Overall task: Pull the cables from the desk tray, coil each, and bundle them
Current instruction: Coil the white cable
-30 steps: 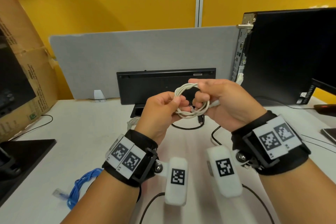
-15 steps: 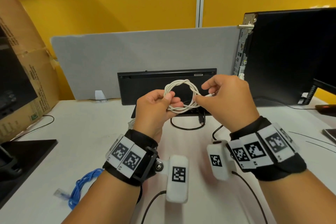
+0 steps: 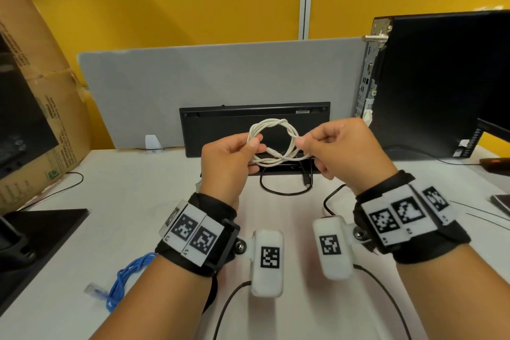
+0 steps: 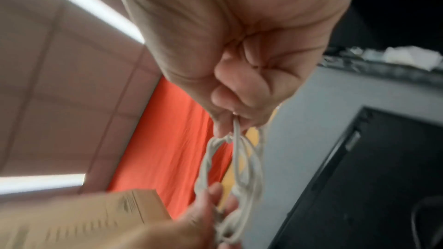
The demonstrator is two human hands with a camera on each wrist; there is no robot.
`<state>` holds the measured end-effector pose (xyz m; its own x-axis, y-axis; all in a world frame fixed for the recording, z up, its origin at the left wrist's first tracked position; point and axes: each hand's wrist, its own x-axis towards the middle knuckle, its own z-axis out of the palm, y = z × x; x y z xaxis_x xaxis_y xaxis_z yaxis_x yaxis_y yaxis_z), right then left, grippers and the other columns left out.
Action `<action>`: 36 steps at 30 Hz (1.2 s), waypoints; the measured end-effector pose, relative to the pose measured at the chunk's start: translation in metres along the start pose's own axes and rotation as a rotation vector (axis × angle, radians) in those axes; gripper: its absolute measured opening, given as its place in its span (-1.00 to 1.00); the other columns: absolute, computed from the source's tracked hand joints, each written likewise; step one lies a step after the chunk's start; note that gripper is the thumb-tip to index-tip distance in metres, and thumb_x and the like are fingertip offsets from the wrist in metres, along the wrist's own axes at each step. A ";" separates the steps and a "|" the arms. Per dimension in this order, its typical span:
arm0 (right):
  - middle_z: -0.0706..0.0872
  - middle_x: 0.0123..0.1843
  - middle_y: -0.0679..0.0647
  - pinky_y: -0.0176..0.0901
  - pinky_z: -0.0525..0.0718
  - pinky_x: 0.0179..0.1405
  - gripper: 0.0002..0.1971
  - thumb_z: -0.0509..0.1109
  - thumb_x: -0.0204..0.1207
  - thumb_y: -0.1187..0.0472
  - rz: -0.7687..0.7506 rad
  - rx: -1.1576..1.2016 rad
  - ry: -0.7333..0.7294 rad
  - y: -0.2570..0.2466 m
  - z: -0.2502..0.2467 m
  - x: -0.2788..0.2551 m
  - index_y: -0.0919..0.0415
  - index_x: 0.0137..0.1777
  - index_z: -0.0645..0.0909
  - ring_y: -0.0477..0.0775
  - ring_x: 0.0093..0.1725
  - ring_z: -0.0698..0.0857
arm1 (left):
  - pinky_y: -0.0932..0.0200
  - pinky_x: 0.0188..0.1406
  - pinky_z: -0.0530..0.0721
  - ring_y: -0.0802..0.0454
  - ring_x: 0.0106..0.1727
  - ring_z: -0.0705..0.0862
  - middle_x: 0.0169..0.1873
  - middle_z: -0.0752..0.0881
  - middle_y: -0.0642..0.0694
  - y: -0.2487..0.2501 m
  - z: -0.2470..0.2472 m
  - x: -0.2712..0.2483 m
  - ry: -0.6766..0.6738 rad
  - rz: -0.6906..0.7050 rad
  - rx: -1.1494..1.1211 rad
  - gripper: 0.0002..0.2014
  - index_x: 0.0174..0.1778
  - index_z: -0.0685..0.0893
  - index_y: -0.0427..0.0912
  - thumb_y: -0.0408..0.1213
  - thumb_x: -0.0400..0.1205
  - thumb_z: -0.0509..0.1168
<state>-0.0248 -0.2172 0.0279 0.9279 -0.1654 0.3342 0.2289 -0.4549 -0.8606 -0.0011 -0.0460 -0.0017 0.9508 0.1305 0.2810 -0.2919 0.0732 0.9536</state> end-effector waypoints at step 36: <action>0.84 -0.10 0.30 -0.08 0.82 -0.06 -0.85 0.51 0.44 0.45 0.148 0.702 0.121 0.006 0.011 -0.003 0.44 0.01 0.73 0.19 -0.09 0.85 | 0.19 -0.20 0.78 -0.07 -0.19 0.81 -0.31 0.78 -0.21 0.007 0.010 -0.009 -0.159 -0.294 -0.448 -0.75 -0.34 0.85 -0.28 -0.44 0.62 0.35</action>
<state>-0.0231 -0.2099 0.0178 0.9340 -0.2959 0.2004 0.2762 0.2417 -0.9302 -0.0111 -0.0564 0.0038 0.9927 -0.1070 0.0555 0.0057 0.5018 0.8649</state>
